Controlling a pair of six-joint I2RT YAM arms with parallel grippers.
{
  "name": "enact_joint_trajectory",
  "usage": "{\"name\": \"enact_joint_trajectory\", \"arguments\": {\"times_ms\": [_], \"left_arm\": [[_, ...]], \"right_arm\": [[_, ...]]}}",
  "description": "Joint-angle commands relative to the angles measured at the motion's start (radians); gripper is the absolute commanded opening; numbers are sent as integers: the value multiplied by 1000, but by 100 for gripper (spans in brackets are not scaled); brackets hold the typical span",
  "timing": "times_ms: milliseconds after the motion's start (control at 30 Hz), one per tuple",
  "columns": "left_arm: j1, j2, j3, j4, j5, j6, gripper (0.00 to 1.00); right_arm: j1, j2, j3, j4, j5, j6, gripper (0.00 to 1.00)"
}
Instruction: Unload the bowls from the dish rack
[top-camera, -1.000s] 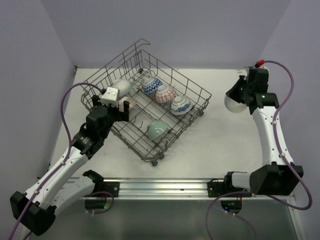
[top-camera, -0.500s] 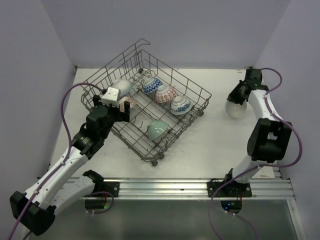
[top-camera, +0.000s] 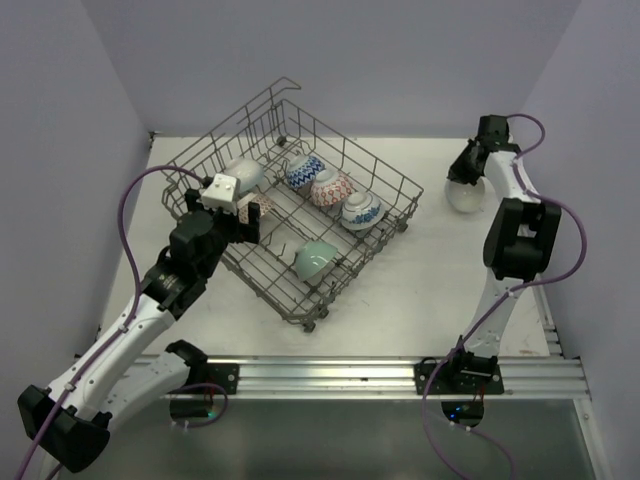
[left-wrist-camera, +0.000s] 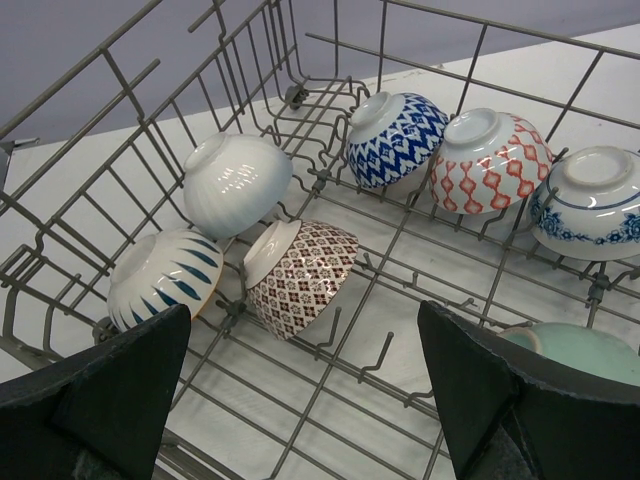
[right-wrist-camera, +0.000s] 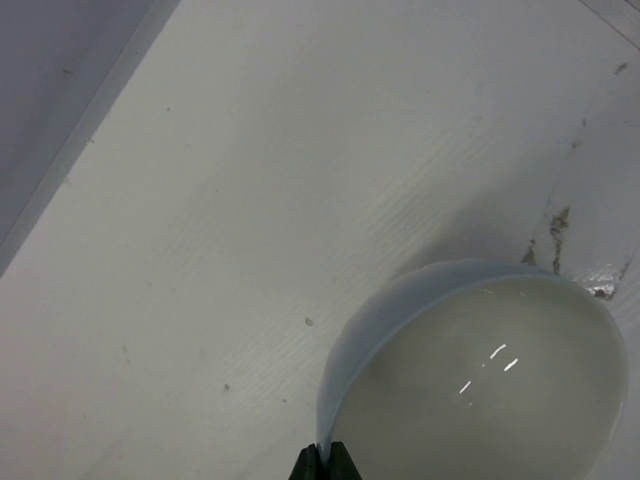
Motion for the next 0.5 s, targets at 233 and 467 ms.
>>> {"name": "enact_joint_trajectory", "arguments": {"times_ms": [233, 467], "left_arm": [[-7, -6, 40, 14, -1, -1, 100], [-9, -6, 40, 14, 1, 1, 100]], "right_arm": [[86, 114, 213, -118, 48, -90, 0], [113, 151, 274, -164, 49, -114, 35]]}}
